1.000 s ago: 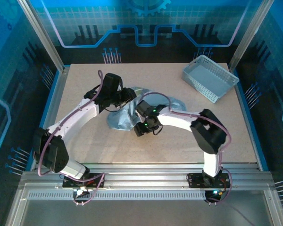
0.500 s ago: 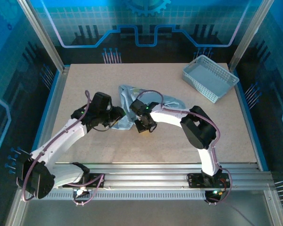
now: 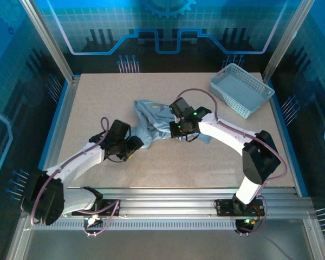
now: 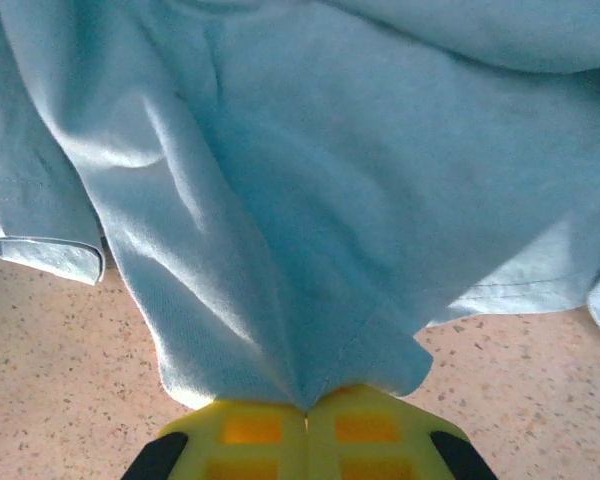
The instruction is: Fold and stack the t-shirts
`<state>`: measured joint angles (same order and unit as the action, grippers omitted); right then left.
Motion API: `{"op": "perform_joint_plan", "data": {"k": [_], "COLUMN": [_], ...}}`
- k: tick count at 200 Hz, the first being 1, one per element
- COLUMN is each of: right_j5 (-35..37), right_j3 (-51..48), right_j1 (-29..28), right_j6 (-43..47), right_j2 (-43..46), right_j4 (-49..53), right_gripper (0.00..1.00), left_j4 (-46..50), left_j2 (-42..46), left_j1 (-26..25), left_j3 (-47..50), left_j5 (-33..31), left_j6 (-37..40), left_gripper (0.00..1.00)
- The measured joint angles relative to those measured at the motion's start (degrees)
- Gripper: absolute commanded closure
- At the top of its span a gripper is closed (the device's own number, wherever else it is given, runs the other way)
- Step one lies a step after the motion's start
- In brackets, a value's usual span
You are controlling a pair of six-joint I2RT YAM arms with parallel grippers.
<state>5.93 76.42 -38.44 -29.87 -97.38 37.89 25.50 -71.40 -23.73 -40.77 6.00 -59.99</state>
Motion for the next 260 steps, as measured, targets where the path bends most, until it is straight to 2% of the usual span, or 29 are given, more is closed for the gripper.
{"op": "perform_joint_plan", "data": {"k": [23, 60, 105, 122, 149, 192, 228, 260], "right_j5": [-0.4, -1.7, -2.0, -1.8, -1.3, 1.0, 2.5, 3.2], "right_j3": [0.0, 0.0, 1.1, 1.8, 2.0, 2.1, 6.0, 11.9], "right_j1": [1.6, 4.2, 5.5, 5.8, 6.1, 7.7, 10.2, 12.6], "right_j6": [-0.3, -1.2, -2.9, -3.7, -5.6, -8.2, -8.7, -8.0], "right_j2": [1.2, 1.3, 1.1, 1.1, 1.1, 1.2, 1.3, 3.1], "right_j4": [1.0, 1.7, 2.9, 3.3, 3.7, 4.1, 5.8, 5.8], "right_gripper": [1.00, 1.00, 1.00, 1.00, 1.00, 1.00, 1.00, 1.00], "left_j4": [-1.3, -1.9, 3.3, 5.0, 5.2, 6.5, 10.4, 11.6], "left_j2": [-4.6, -11.9, -24.0, -25.8, -27.7, -27.2, -16.1, -7.4], "left_j1": [-0.2, -0.2, -0.1, 0.3, 1.1, 1.3, 3.0, 9.1], "left_j3": [-2.2, -12.8, -25.5, -25.9, -26.0, -26.8, -28.1, -32.1], "left_j5": [0.0, -1.4, -5.2, -6.7, -6.9, -10.4, -14.9, -15.7], "left_j6": [0.5, 3.5, 8.9, 9.9, 10.9, 11.3, 12.3, 14.6], "left_gripper": [0.34, 0.35, 0.43, 0.54, 1.00, 1.00, 1.00, 1.00]}}
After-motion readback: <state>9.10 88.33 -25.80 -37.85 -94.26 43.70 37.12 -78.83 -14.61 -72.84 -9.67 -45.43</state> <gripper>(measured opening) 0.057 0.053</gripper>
